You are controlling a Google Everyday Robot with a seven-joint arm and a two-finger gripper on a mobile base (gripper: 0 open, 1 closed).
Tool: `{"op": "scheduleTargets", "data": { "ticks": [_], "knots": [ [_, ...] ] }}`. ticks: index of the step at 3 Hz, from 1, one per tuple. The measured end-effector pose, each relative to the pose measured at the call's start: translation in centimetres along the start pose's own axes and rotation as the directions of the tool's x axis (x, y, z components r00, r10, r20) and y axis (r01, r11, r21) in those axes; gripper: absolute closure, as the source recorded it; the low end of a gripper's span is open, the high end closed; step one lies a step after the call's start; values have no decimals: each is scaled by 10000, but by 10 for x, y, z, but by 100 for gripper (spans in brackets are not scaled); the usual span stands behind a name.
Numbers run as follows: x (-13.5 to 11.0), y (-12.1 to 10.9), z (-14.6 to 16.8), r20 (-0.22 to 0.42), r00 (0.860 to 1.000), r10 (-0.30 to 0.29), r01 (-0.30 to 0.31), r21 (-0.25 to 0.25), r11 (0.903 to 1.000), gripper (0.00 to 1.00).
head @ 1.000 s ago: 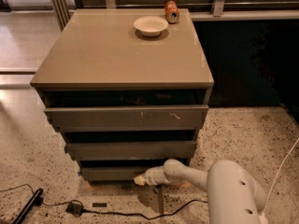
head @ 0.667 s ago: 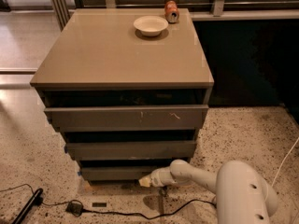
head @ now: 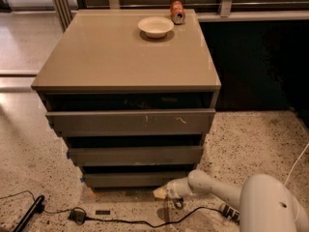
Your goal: Close bottom drawer
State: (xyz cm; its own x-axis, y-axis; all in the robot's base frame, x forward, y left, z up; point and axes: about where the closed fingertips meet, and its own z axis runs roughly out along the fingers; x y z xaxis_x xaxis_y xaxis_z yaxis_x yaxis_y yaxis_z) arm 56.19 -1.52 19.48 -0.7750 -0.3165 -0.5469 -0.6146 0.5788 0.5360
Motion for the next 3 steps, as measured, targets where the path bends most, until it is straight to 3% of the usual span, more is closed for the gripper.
{"op": "scheduleTargets", "data": {
  "ticks": [1,2,3],
  "knots": [
    [14,-5,-24,415,9991,117,-118,41,9999,100],
    [16,-5,-27,461,9989,102,-103,3,9999,100],
    [16,-5,-27,461,9989,102,-103,3,9999,74]
  ]
}}
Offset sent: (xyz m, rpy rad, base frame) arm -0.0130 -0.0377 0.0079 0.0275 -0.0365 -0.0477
